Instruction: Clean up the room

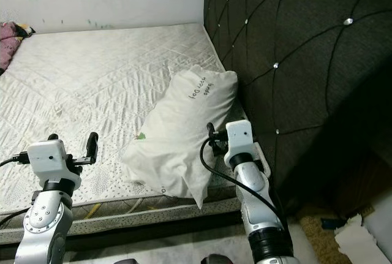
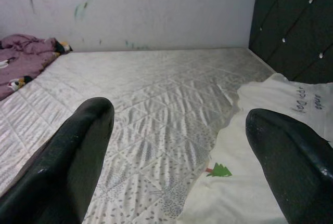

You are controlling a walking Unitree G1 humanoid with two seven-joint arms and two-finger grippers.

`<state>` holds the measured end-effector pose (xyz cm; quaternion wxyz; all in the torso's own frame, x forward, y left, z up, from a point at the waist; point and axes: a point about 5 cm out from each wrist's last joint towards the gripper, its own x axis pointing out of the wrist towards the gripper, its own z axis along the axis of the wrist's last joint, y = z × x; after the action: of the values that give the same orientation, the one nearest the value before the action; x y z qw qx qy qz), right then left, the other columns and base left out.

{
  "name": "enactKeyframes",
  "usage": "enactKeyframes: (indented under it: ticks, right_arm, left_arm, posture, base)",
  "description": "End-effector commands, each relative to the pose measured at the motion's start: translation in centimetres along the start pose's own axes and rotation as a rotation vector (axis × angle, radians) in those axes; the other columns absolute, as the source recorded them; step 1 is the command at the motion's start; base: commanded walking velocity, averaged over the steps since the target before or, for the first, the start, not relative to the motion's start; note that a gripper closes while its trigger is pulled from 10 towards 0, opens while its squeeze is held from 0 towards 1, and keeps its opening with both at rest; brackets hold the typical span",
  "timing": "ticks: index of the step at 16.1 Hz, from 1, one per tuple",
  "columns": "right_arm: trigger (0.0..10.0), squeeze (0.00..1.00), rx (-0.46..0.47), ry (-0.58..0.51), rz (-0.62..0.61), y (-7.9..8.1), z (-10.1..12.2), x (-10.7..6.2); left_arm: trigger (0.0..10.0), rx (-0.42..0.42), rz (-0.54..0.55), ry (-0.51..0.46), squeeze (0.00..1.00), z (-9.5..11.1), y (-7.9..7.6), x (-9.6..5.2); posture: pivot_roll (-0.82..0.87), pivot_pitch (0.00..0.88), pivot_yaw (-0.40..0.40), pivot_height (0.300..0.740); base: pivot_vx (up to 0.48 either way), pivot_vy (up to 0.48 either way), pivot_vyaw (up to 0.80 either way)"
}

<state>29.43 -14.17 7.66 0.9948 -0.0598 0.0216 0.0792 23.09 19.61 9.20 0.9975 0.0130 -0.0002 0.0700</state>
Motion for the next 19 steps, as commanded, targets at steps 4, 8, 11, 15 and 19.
enactKeyframes:
  ticks: [4,8,11,15,19]
  right_arm:
    - [10.0,0.0,-0.018,-0.013,0.012,-0.19,0.32,0.29]
    - [10.0,0.0,-0.031,-0.009,0.016,-0.45,0.2,0.29]
    - [10.0,0.0,-0.038,-0.011,0.017,-0.58,0.24,0.35]
    - [10.0,0.0,-0.048,-0.009,0.022,-0.57,0.11,0.28]
    - [10.0,0.0,-0.052,-0.006,0.024,-0.66,0.01,0.26]
  left_arm:
    - [10.0,-0.003,-0.025,-0.03,0.0,0.53,-0.41,0.11]
    - [10.0,-0.003,-0.025,-0.027,0.0,0.47,-0.47,0.09]
    - [10.0,-0.005,-0.031,-0.028,0.0,0.44,-0.56,0.07]
    - [10.0,-0.024,-0.031,-0.012,0.0,0.22,-0.8,-0.03]
    - [10.0,-0.021,-0.033,-0.004,0.0,0.01,-0.92,-0.25]
  posture:
    - [0.04,0.0,0.021,0.74]
    - [0.04,0.0,0.017,0.74]
    - [0.04,0.0,0.014,0.74]
    - [0.04,0.0,0.012,0.74]
    - [0.05,0.0,0.012,0.74]
  base:
    - [0.337,0.0,0.0]
    - [0.319,0.0,0.0]
    - [0.36,0.0,0.0]
    - [0.173,0.0,0.0]
    - [0.0,0.0,0.0]
